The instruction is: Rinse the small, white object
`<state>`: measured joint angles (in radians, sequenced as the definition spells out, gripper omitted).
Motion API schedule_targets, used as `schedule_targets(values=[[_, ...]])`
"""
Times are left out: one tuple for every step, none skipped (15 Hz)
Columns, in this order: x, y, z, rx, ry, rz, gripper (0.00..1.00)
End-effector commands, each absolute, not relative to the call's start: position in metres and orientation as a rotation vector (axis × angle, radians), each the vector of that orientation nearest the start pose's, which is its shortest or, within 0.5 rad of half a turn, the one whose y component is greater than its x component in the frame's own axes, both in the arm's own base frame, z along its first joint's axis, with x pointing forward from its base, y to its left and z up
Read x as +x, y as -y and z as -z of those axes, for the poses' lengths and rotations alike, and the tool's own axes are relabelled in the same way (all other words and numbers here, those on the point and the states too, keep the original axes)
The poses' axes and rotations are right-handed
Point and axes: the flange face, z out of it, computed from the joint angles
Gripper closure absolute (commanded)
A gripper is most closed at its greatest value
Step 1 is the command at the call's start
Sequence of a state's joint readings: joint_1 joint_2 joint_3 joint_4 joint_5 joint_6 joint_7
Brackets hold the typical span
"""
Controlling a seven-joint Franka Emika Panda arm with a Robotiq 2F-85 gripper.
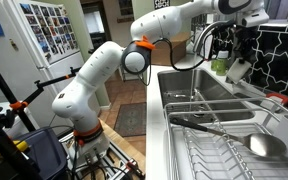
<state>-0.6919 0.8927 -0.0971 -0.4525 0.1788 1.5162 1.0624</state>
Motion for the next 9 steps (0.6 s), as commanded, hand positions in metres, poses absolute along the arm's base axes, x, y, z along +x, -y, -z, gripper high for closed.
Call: schedule_targets(values=[[0.579,0.507,-0.545,-1.885,-2.396,0.389,0.98],[0.581,0.511,-0.543,-1.893,-2.398,0.432,0.98],[0.583,0.514,-0.540,-1.900,-2.393,0.464,0.98],[0.586,0.516,-0.535,-1.906,-2.396,0.490,0.98],[0.590,0.519,-0.530,-1.916,-2.385,0.523,0.98],[0.593,0.520,-0.524,-1.917,-2.382,0.526,0.98],[0.597,0.522,-0.517,-1.923,-2.388,0.551,0.98],[0.600,0.524,-0.510,-1.925,-2.388,0.571,0.98],[0.605,0.526,-0.503,-1.930,-2.378,0.608,0.98]])
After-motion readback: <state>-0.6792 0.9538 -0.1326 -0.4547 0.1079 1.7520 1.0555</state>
